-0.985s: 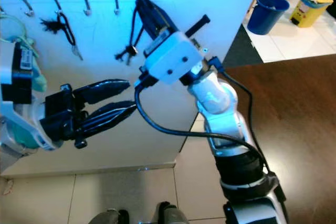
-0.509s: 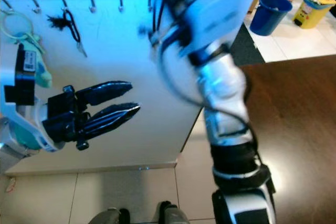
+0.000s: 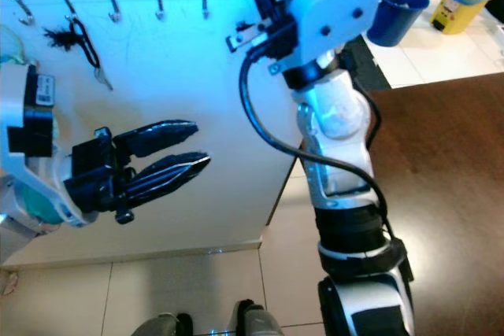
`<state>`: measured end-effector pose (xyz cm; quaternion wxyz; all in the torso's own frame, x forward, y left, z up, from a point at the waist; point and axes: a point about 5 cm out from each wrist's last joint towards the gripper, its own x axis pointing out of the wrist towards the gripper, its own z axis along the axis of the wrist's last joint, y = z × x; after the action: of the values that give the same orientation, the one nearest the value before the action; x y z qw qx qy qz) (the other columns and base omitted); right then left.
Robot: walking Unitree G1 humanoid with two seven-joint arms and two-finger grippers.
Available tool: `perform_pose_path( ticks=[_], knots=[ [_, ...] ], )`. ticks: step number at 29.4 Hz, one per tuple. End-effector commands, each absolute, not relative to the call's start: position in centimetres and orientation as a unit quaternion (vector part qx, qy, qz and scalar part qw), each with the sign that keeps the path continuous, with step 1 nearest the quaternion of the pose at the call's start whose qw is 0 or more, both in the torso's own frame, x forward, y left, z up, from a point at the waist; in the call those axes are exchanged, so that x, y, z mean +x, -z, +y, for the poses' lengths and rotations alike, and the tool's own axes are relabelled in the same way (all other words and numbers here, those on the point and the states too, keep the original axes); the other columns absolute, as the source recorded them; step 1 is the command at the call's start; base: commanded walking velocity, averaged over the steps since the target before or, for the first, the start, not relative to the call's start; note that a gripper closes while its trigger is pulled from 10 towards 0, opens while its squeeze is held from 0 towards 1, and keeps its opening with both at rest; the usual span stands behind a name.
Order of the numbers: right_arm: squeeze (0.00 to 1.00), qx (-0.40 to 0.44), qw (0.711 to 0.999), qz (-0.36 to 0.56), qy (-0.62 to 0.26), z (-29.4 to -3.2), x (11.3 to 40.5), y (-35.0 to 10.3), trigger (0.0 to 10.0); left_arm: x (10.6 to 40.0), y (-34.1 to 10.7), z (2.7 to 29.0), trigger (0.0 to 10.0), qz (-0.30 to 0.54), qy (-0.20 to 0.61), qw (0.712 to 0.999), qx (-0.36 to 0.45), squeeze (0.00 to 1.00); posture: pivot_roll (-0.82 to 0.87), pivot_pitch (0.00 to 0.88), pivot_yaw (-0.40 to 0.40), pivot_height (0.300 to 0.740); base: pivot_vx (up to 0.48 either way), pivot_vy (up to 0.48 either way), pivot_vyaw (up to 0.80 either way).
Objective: Hang keys on a hook
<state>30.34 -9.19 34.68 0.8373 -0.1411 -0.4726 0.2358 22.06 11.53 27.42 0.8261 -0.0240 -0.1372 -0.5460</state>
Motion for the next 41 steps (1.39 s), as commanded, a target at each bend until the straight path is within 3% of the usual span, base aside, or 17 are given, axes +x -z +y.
perform_pose_path(
  ticks=[1,6,14,27,36,41],
  knots=[
    [0.0,-0.155,0.842,-0.449,-0.253,-8.7,30.7,-33.6,10.0,21.8,-27.5,11.4,10.0,-0.139,0.552,0.822,-0.022,0.0,0.02,0.115,0.069,0.74,0.0,0.0,0.0],
    [0.0,-0.18,0.821,-0.426,-0.333,-7.9,29.5,-31.7,10.0,21.8,-27.5,11.4,10.0,-0.139,0.552,0.822,-0.023,0.0,0.02,0.118,0.069,0.74,0.0,0.0,0.0],
    [0.0,-0.218,0.817,-0.43,-0.317,-9.0,29.0,-31.2,10.0,21.9,-27.5,11.6,10.0,-0.138,0.551,0.823,-0.022,0.0,0.01,0.127,0.076,0.74,0.0,0.0,0.0],
    [0.0,-0.245,0.783,-0.449,-0.354,-7.5,28.4,-31.6,10.0,21.9,-27.7,11.3,10.0,-0.141,0.551,0.822,-0.023,0.0,0.02,0.127,0.075,0.74,0.0,0.0,0.0],
    [0.0,-0.128,0.797,-0.495,-0.321,-8.3,26.8,-34.5,10.0,21.9,-27.7,11.3,10.0,-0.14,0.553,0.821,-0.024,0.0,0.01,0.132,0.077,0.74,0.0,0.0,0.0],
    [0.0,-0.125,0.801,-0.484,-0.329,-8.2,26.9,-34.0,10.0,22.0,-27.7,11.3,10.0,-0.14,0.554,0.82,-0.024,0.0,0.01,0.129,0.076,0.74,0.0,0.0,0.0]
  ],
)
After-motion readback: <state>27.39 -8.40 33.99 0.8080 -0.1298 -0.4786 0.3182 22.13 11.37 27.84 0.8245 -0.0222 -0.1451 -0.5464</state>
